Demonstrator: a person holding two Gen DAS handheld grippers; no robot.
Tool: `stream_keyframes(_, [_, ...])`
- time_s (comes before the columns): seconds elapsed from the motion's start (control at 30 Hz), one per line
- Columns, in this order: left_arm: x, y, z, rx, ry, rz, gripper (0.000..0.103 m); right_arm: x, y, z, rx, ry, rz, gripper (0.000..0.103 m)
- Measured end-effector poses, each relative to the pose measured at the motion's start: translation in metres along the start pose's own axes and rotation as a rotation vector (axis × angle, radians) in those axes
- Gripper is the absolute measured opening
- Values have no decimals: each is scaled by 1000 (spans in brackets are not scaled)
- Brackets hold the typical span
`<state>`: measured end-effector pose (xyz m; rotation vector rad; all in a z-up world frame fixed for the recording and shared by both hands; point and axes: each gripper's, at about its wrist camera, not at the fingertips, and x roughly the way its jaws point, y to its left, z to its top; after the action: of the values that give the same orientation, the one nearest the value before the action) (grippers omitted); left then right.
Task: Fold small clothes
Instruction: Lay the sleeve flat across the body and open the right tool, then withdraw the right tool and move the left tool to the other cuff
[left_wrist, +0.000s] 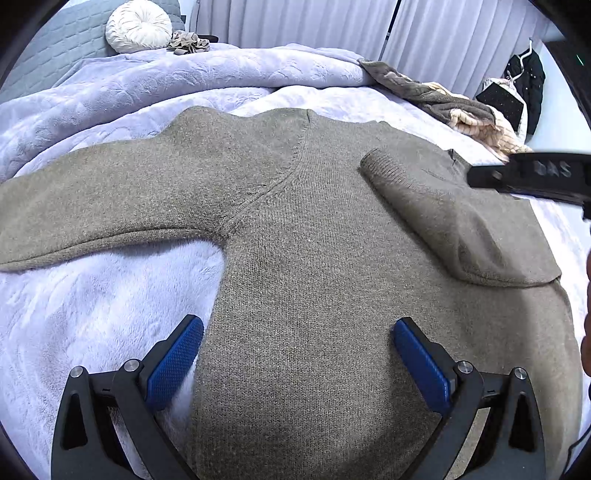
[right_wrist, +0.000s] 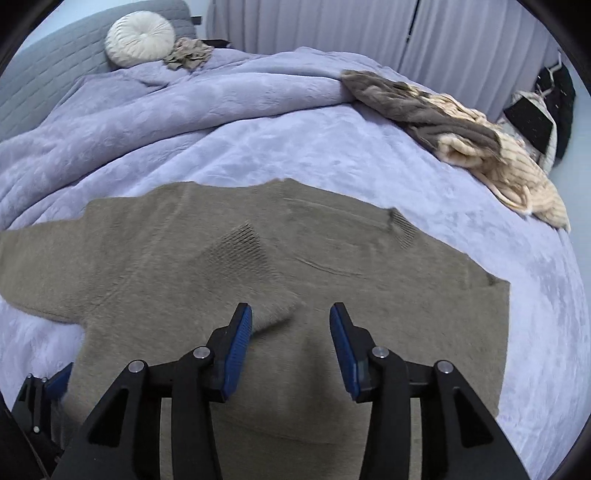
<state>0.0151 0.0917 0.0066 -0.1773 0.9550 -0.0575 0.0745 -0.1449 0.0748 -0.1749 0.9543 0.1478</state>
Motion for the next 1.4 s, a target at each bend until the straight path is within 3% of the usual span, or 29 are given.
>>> stream_keyframes(0.23, [5,-8,1,12,9,20,103,9,7,4,78,11,219,47])
stream_keyframes(0.3, [5,-8,0,11,8,19,103,8,8,3,120,-2,231,48])
stream_keyframes(0.4, [8,-9,1,13,9,22,103,0,-5,-5,174,-41,177,48])
stream_keyframes(0.43, [8,-10,1,14,9,24,103,1,-11,-8,182,-36,121,48])
stream_keyframes(0.5, [10,-10,1,14,10,26,103,10,-16,-11,169,8,-4,48])
stream_keyframes(0.57, [10,-10,1,15,11,26,103,24,-17,-12,160,49,-20,48])
stream_keyframes(0.67, [10,-10,2,16,12,27,103,40,7,-8,100,82,45,48])
stream_keyframes(0.77, [11,-11,2,18,15,31,103,33,44,-2,0,72,267,48])
stream_keyframes(0.83, [10,-12,4,17,19,40,103,22,45,-1,-4,39,303,48])
stream_keyframes(0.93, [3,-15,7,18,38,52,103,13,18,-6,22,9,236,48])
stream_keyframes(1.1, [-16,-34,27,9,0,-17,103,20,-70,-25,155,39,117,49])
stream_keyframes(1.23, [1,-64,60,29,16,-73,103,28,-124,-32,216,45,51,49])
stream_keyframes(1.4, [55,-77,80,45,126,15,103,27,-175,-36,274,33,-59,49])
